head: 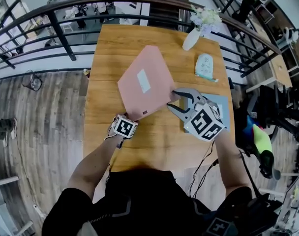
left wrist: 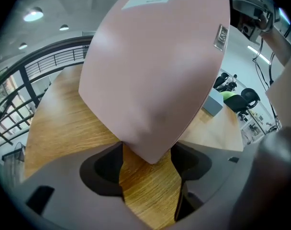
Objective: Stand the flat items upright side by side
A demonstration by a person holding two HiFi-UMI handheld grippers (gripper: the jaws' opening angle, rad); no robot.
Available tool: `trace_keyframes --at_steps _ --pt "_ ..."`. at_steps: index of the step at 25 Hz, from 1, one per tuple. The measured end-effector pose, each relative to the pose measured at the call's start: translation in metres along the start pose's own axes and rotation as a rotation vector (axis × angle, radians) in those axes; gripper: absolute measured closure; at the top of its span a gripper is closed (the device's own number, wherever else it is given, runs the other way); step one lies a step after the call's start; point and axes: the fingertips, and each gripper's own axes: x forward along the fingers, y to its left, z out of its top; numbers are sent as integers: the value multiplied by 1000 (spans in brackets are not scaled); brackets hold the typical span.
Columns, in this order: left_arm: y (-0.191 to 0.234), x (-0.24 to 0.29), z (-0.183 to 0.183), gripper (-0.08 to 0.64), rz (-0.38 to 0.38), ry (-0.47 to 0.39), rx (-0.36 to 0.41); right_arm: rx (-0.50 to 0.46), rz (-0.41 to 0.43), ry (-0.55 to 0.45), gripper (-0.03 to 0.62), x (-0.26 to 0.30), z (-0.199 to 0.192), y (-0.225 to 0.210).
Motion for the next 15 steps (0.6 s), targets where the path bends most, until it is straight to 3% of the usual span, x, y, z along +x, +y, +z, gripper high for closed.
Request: trace_keyframes --at_steps 6,10,15 --pt "-4 -10 -5 232 -19 3 11 -83 -44 47 403 7 21 15" --pt "-9 -20 -2 232 -33 -40 -8 -143 -44 71 408 12 32 25" --pt "-15 -45 16 236 -10 -144 58 -199 -42 74 413 16 55 33"
